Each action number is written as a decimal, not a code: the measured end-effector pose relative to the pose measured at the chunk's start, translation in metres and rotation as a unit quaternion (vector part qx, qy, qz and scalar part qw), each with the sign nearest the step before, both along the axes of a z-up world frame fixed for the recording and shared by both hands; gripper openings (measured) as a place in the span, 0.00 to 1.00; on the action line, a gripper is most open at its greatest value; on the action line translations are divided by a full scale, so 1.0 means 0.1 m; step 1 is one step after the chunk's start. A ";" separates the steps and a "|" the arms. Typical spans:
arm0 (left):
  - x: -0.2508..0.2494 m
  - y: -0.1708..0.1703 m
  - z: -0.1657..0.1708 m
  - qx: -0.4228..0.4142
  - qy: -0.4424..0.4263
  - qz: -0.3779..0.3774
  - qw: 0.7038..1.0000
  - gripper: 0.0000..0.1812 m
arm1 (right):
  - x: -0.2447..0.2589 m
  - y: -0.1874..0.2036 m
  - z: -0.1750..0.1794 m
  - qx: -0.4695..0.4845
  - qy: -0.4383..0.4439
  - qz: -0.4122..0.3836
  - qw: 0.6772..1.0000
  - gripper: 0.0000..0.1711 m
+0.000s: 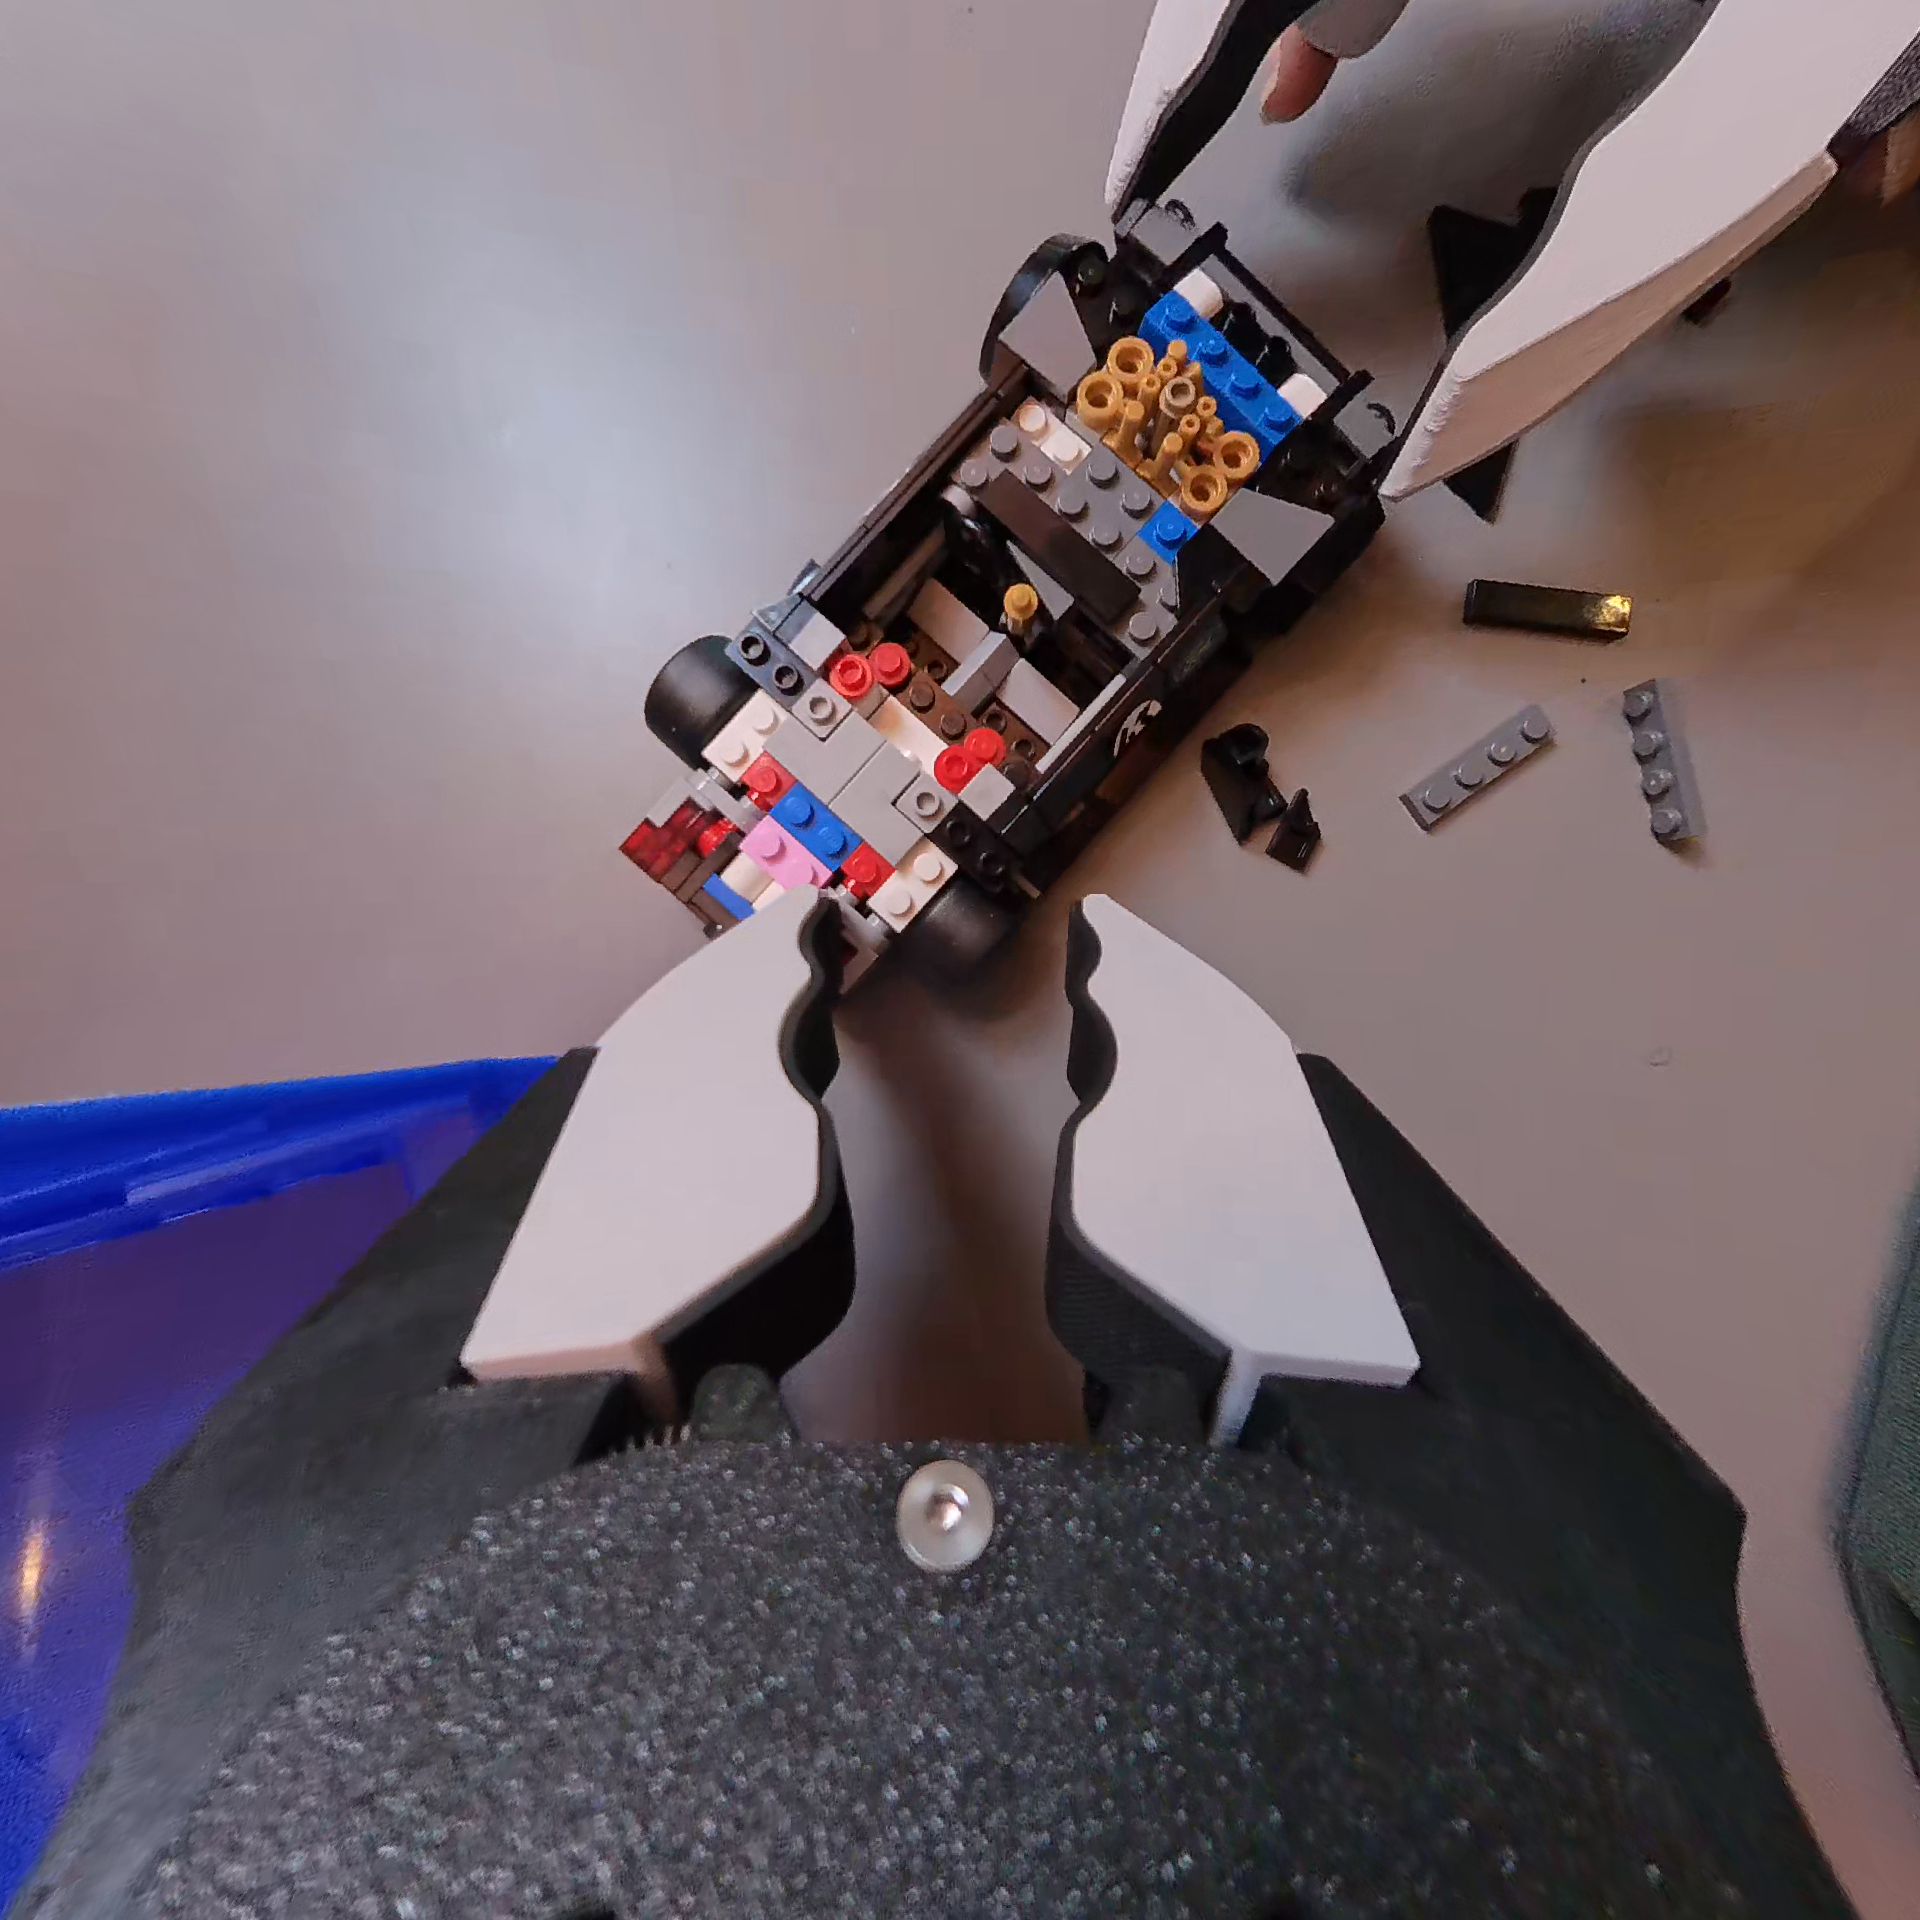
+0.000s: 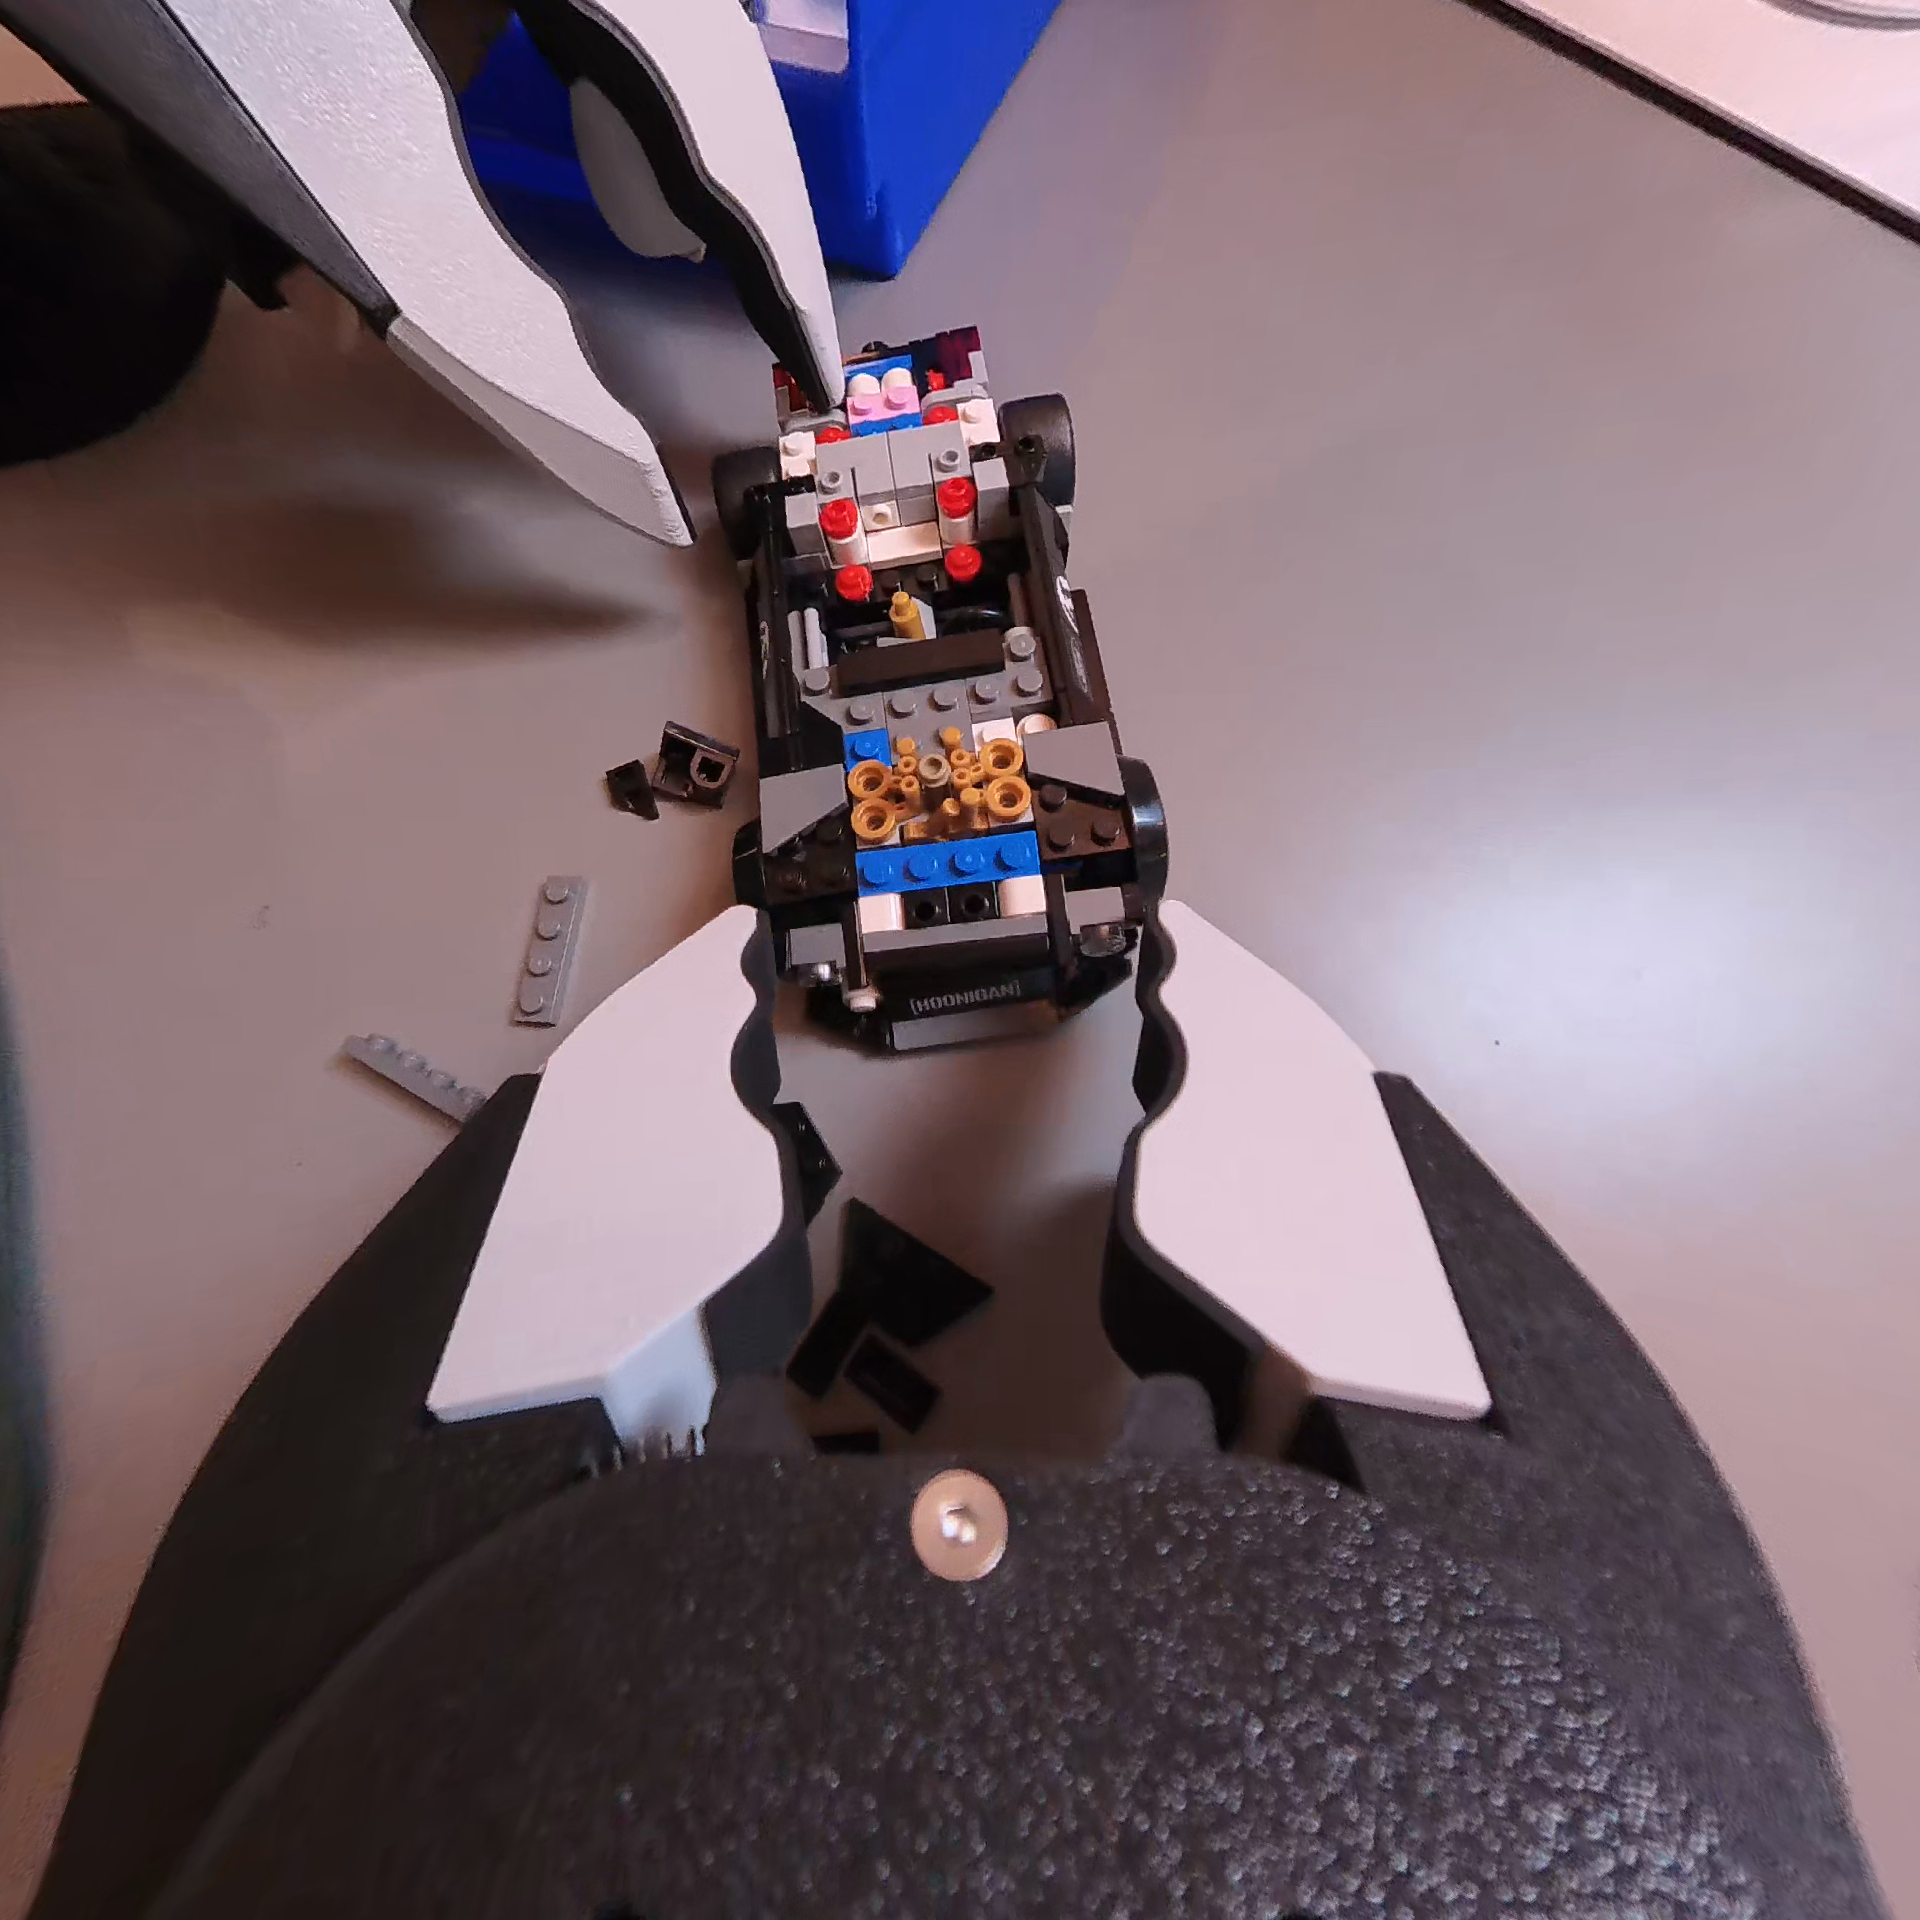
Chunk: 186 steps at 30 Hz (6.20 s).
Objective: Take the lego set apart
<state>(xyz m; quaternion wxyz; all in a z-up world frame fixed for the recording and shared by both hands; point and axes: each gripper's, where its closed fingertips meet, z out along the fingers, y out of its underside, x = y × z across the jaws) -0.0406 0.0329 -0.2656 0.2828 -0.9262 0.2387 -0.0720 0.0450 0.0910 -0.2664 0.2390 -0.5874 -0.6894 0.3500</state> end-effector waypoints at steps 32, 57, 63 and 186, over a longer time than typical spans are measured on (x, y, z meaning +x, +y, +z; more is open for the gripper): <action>0.07 0.02 -0.01 0.008 0.005 -0.014 1.000 0.25 | 0.03 -0.04 0.26 0.008 0.025 0.054 0.998 0.15; 0.03 0.02 -0.03 0.018 0.009 -0.015 1.000 0.25 | -0.10 0.01 0.04 0.097 -0.190 0.103 0.972 0.00; 0.06 0.03 -0.02 0.022 -0.002 -0.017 1.000 0.25 | -0.06 -0.01 0.08 0.077 -0.206 0.111 0.969 0.00; 0.05 0.06 0.41 0.221 -0.079 0.034 0.971 0.18 | 0.59 -0.83 0.03 0.067 -0.038 0.223 0.972 0.16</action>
